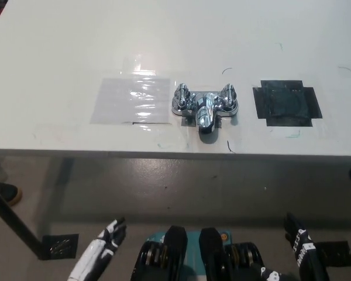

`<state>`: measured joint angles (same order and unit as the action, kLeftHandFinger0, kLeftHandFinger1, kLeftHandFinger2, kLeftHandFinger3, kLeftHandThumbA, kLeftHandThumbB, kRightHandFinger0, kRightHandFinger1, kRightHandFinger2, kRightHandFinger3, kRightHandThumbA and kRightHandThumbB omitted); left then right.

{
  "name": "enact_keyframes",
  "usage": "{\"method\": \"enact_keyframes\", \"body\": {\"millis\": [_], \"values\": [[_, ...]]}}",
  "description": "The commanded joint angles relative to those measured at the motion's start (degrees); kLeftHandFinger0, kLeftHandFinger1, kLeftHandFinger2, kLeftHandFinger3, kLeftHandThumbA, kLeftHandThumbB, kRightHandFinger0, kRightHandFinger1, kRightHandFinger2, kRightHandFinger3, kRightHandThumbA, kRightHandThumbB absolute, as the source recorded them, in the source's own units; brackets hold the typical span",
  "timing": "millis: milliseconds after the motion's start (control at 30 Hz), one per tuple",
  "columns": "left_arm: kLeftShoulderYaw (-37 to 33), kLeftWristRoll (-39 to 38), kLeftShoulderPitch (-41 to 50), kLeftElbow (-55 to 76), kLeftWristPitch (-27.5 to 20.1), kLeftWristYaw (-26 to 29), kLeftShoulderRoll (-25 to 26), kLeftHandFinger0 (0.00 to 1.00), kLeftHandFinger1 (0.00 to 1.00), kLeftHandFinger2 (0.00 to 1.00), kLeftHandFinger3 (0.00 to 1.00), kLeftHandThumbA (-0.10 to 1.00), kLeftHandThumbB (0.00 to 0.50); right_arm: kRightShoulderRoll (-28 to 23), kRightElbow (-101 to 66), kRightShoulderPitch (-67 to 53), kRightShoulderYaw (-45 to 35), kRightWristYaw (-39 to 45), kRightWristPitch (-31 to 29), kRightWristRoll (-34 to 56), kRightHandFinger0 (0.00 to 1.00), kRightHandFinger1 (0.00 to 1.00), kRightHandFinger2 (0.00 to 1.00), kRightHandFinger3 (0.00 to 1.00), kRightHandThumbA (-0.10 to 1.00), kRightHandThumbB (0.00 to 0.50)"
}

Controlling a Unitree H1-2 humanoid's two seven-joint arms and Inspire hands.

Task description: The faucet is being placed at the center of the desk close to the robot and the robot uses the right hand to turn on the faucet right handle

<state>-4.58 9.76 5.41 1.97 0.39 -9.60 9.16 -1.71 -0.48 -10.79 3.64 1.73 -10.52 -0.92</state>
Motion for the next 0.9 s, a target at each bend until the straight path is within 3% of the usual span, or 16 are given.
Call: {"method": "enact_keyframes", "body": {"millis": [0, 167, 267, 367, 500, 633, 700, 800, 867], "values": [[5.36, -12.13, -0.58, 1.75, -13.55, 2.14, -2.52, 1.00, 1.00, 1.00, 1.00, 1.00, 0.500, -1.34, -8.09, -0.72, 0.58, 0.56, -8.74, -2.59, 1.00, 1.00, 1.00, 1.00, 1.00, 0.167], [5.86, -11.46, -0.76, 1.87, -13.70, 1.02, -3.82, 1.00, 1.00, 1.00, 1.00, 1.00, 0.500, -3.47, -18.53, 0.97, 0.40, 0.74, -1.85, -8.70, 1.00, 1.00, 1.00, 1.00, 1.00, 0.244], [5.70, -11.40, -1.15, 2.28, -13.45, 0.79, -4.86, 1.00, 1.00, 1.00, 1.00, 1.00, 0.500, -5.77, -28.07, 4.06, -0.29, 2.92, 7.67, -14.62, 1.00, 1.00, 1.00, 1.00, 1.00, 0.235], [5.34, -10.78, -1.24, 2.89, -12.93, 0.89, -5.20, 1.00, 1.00, 1.00, 1.00, 1.00, 0.500, -8.27, -32.37, 8.71, -0.82, 5.55, 15.03, -17.87, 1.00, 1.00, 1.00, 1.00, 1.00, 0.284], [5.30, -10.96, -1.37, 2.51, -12.93, 0.99, -5.99, 1.00, 1.00, 1.00, 1.00, 1.00, 0.500, -13.46, -35.92, 17.71, -1.03, 10.65, 25.55, -21.79, 1.00, 1.00, 1.00, 1.00, 1.00, 0.294], [5.30, -10.40, -1.20, 2.38, -12.93, 0.95, -5.72, 1.00, 1.00, 1.00, 1.00, 1.00, 0.500, -18.60, -34.67, 29.57, 0.68, 15.98, 36.20, -22.75, 1.00, 1.00, 1.00, 1.00, 1.00, 0.261], [5.37, -10.68, -1.21, 2.39, -12.62, 0.85, -5.65, 1.00, 1.00, 1.00, 1.00, 1.00, 0.500, -19.13, -33.17, 32.30, 0.76, 17.69, 37.32, -23.03, 1.00, 1.00, 1.00, 1.00, 1.00, 0.266], [5.36, -9.78, -1.08, 2.49, -12.34, 1.33, -5.64, 1.00, 1.00, 1.00, 1.00, 1.00, 0.500, -19.41, -25.84, 40.01, 0.58, 24.35, 37.45, -24.40, 1.00, 1.00, 1.00, 1.00, 1.00, 0.223], [5.34, -9.51, -1.08, 2.42, -12.59, 1.44, -5.60, 1.00, 1.00, 1.00, 1.00, 1.00, 0.500, -19.24, -20.93, 44.02, 0.92, 27.05, 37.45, -25.02, 1.00, 1.00, 1.00, 1.00, 1.00, 0.232]]}}
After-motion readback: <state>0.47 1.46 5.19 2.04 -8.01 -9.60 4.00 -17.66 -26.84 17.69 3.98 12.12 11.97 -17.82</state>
